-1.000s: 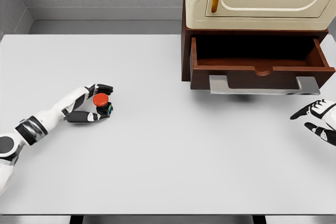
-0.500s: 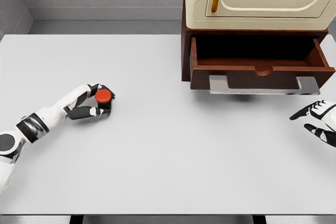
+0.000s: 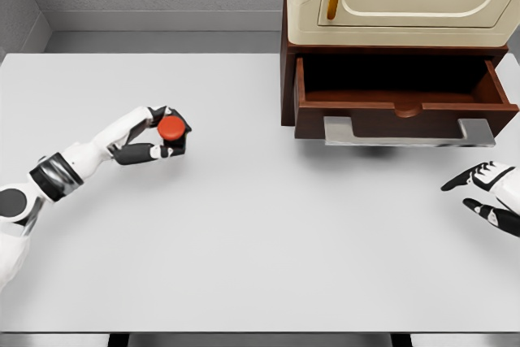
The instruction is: Put the switch into the drawer with left arm, and close the drawer with right arm
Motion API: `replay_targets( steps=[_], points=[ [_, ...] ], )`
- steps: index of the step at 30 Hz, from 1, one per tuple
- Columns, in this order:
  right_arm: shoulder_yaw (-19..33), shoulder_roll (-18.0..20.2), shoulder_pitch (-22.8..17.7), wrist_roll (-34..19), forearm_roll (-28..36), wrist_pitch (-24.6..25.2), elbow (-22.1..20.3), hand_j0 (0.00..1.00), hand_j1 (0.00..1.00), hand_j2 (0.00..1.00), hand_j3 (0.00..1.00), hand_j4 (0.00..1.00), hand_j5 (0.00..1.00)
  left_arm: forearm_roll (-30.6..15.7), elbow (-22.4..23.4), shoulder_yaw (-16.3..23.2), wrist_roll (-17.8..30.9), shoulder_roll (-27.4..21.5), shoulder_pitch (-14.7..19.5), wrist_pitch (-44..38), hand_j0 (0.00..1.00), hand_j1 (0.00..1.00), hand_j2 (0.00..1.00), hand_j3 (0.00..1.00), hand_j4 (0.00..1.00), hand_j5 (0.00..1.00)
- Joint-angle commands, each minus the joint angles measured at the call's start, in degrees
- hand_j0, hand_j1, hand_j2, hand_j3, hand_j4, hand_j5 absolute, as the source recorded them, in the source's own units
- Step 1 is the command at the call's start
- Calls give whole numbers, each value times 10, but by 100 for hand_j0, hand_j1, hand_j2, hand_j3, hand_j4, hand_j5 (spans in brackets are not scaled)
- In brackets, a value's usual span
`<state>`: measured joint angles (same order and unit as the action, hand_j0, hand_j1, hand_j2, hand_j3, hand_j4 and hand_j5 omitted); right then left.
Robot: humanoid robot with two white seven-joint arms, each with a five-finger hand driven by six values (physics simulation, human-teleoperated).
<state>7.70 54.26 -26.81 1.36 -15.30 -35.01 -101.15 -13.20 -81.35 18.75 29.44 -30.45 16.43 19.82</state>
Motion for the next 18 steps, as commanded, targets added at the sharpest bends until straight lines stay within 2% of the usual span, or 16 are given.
replay_targets(
  steps=[1,5,7,11,12,15,18],
  points=[
    [-1,-6,0,0,2,0,0,59,59,59,59,59,59,2,-11,1,0,3,2,0,40,40,40,40,40,40],
    [0,-6,1,0,-3,0,0,59,59,59,59,59,59,5,-32,4,1,8,16,0,40,40,40,40,40,40],
    [0,-6,1,0,-3,0,0,59,59,59,59,59,59,45,-41,-2,0,24,25,0,40,40,40,40,40,40],
    [0,-6,1,-1,-7,0,0,59,59,59,59,59,59,77,-52,-3,0,36,42,0,40,40,40,40,40,40],
    [0,-6,1,-8,-7,0,0,59,59,59,59,59,59,98,-53,-3,0,46,47,0,40,40,40,40,40,40],
    [-2,-14,8,-13,-9,0,-1,59,59,59,59,59,59,157,-66,-30,-1,81,51,0,40,40,40,40,40,40],
    [-4,-34,18,-13,-18,0,-1,59,59,59,59,59,59,166,-78,-48,-2,94,51,0,40,40,40,40,40,40]
  ],
)
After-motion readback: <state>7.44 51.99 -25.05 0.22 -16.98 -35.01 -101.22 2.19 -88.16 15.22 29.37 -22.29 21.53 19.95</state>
